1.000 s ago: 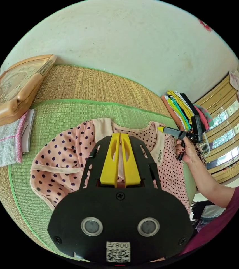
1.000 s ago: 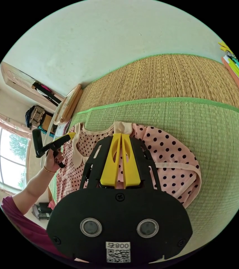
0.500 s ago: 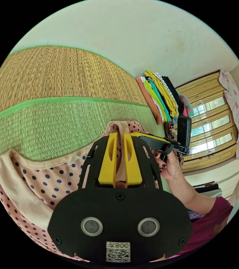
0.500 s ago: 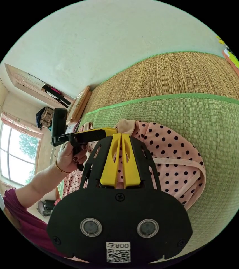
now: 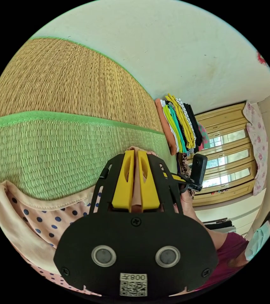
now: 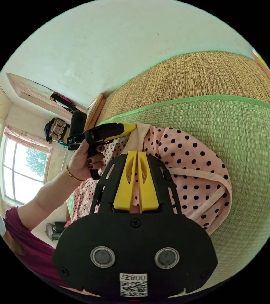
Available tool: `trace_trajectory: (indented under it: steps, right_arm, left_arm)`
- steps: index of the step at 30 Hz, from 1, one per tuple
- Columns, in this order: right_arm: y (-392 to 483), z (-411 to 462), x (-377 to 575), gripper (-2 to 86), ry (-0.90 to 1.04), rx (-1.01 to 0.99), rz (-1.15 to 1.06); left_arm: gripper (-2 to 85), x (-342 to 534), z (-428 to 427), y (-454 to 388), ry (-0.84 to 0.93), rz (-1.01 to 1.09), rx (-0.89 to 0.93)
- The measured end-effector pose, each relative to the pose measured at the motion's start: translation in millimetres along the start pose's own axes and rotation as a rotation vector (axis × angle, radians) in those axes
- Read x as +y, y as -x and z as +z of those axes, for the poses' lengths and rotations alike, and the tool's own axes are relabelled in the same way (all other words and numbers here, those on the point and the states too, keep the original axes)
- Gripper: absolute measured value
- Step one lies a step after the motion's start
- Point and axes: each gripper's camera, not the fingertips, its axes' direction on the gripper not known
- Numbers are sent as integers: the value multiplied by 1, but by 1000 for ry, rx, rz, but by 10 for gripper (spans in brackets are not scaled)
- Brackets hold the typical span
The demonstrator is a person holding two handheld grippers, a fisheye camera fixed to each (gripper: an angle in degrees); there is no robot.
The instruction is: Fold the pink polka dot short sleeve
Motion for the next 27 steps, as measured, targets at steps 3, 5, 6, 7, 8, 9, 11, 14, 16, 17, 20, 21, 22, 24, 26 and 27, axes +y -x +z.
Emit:
trace_trajectory:
  steps: [3, 5, 6, 7, 8, 9, 11, 14, 16, 17, 20, 21, 22, 24, 26, 27]
  right_arm:
    - [7, -8, 0, 1, -44, 12, -5]
    - [7, -10, -2, 1, -56, 45, 11]
    - [4, -9, -2, 1, -53, 78, 31]
    - [-1, -5, -3, 1, -26, 100, 60]
    - [-4, -4, -3, 1, -19, 83, 63]
    - [-7, -8, 1, 1, -33, 43, 92]
    - [-5, -17, 8, 1, -45, 16, 94]
    - [7, -42, 31, 1, -95, 37, 45]
    - [1, -59, 49, 1, -135, 132, 91]
    - [-3, -61, 52, 1, -134, 150, 114]
    - [-23, -64, 61, 0, -95, 135, 167]
    - [-26, -68, 66, 0, -98, 105, 195]
    - [-24, -73, 71, 0, -96, 111, 192]
    - [-11, -85, 83, 1, -115, 139, 145]
    - [4, -97, 102, 1, -102, 132, 96]
    - [15, -105, 119, 1, -102, 124, 62]
  left_arm:
    - [19, 5, -33, -22, -31, 44, 18]
    - [18, 14, -66, -38, -59, 76, -34]
    - [16, 23, -92, -46, -90, 99, -76]
    - [15, 28, -105, -48, -102, 103, -100]
    - [12, 40, -134, -51, -141, 98, -168]
    - [8, 56, -164, -51, -195, 75, -254]
    - [5, 81, -203, -43, -282, 7, -332]
    - [2, 107, -233, -18, -308, -117, -374]
    - [1, 111, -235, -11, -285, -133, -377]
    - [1, 112, -242, -10, -307, -177, -335]
    - [2, 112, -258, -37, -333, -172, -331]
    - [2, 116, -268, -51, -333, -147, -315]
    - [2, 119, -274, -58, -334, -138, -310]
    - [2, 141, -302, -88, -330, -96, -316]
    - [2, 166, -320, -108, -319, -79, -327]
    - [3, 185, -329, -120, -301, -67, -343]
